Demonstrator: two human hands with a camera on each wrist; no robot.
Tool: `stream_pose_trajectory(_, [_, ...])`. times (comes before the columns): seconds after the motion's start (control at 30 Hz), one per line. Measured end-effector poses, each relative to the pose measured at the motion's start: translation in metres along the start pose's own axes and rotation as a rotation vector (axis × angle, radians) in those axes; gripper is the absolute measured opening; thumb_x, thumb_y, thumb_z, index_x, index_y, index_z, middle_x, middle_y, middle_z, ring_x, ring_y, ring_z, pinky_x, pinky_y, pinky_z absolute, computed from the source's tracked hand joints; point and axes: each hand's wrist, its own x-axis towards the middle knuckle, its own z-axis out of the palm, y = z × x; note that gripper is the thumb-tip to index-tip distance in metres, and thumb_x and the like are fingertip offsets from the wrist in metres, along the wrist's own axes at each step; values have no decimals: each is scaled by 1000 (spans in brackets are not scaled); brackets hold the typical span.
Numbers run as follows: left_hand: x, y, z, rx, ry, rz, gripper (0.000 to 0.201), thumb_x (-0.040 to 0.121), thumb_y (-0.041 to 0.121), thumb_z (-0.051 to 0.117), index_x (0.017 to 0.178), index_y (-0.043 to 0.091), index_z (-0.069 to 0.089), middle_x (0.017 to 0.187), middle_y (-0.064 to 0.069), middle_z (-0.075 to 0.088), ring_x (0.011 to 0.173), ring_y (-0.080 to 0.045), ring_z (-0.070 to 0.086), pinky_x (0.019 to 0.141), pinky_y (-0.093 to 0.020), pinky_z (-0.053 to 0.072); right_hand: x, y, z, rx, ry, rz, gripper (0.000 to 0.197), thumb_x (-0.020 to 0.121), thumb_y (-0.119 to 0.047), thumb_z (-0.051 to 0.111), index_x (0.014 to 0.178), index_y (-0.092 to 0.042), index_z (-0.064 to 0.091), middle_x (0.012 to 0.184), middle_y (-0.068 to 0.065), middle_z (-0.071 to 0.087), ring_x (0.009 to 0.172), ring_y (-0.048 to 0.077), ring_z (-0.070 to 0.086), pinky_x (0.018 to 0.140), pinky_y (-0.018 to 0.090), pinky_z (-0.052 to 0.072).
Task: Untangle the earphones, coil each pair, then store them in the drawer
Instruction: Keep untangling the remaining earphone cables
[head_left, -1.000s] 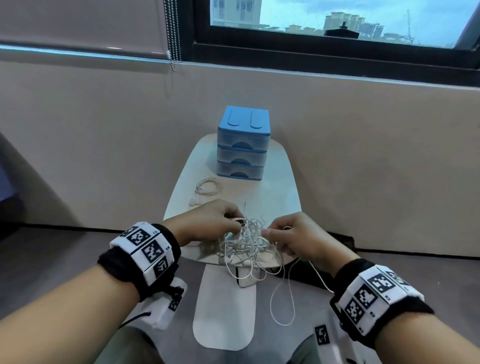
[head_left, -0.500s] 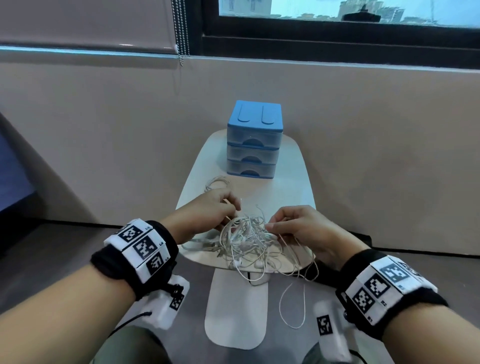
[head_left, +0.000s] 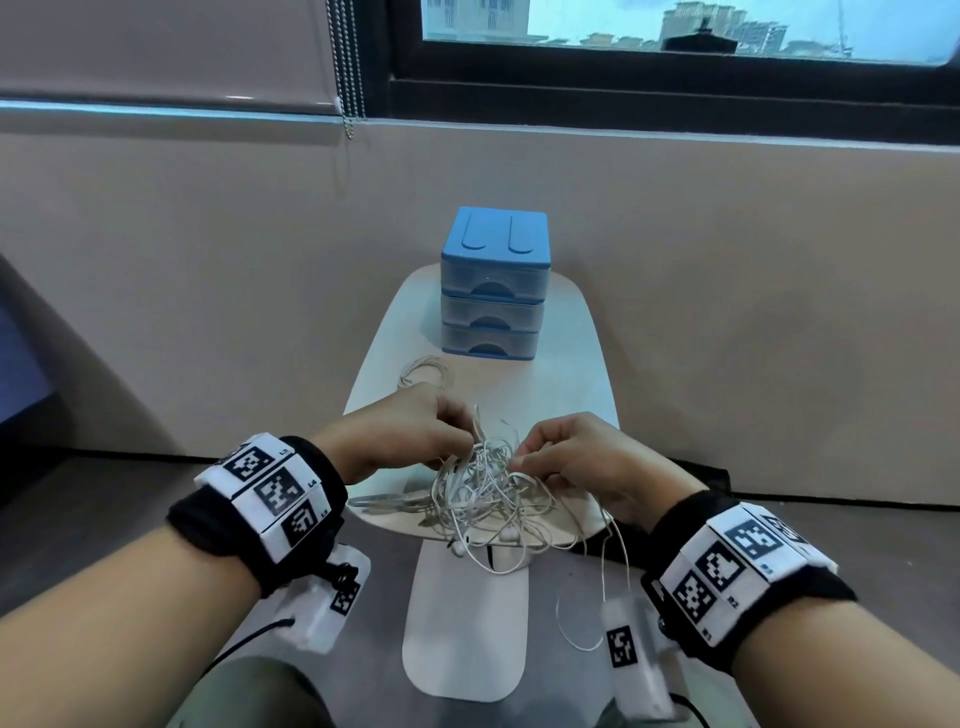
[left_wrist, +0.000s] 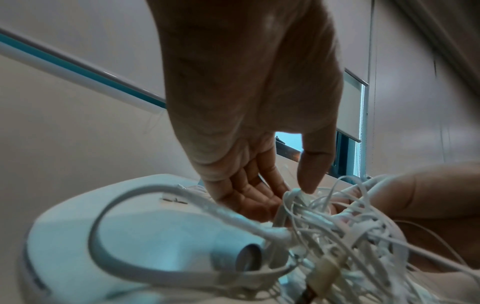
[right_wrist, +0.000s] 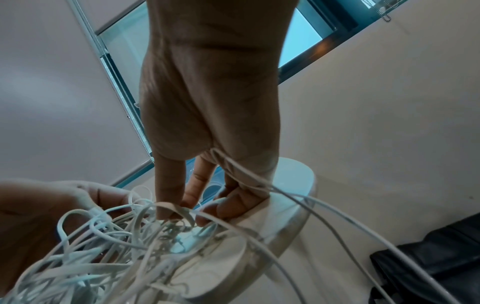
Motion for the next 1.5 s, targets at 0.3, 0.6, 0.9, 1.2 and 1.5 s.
stream_pose_trajectory(0.3, [-9, 4, -5, 76, -33, 51, 31, 86, -14, 59, 103, 5, 77, 104, -22, 75, 77, -12, 63, 76, -24, 53, 0, -4, 1, 3, 5, 27, 9, 84, -2, 80, 83, -3, 71, 63, 5, 60, 48, 10, 49, 49, 20, 40])
stream_pose_trajectory(0.6, [-1, -3, -4, 46, -29, 181, 28, 91, -9, 66, 105, 15, 69, 101, -20, 72, 75, -15, 63, 77, -32, 52, 3, -3, 1, -3, 5, 30, 16, 84, 0, 79, 74, -7, 69, 61, 4, 63, 49, 10, 55, 51, 21, 42])
stream_pose_trajectory(0.9, [8, 0, 6, 178, 111, 279, 18, 91, 8, 75, 90, 22, 62, 91, 1, 64, 70, -13, 61, 70, -27, 54, 4, -1, -2, 2, 4, 43, 23, 82, -4, 83, 68, -12, 67, 63, 5, 62, 55, 14, 52, 59, 28, 34])
stream_pose_trajectory(1.2, [4, 2, 7, 320, 148, 55, 16, 90, 27, 73, 79, 17, 78, 76, 4, 73, 65, -2, 58, 63, -20, 45, 5, -2, -2, -5, -7, 46, 15, 81, -6, 84, 73, -9, 72, 63, 5, 63, 55, 13, 53, 60, 30, 36])
stream_pose_trajectory(1.5, [5, 5, 13, 472, 135, -17, 1, 83, 16, 78, 83, 17, 76, 70, 10, 66, 66, -7, 60, 60, -19, 44, 5, -3, 0, -45, 15, 35, 13, 82, -5, 83, 75, -8, 72, 60, 3, 64, 53, 12, 54, 60, 28, 40])
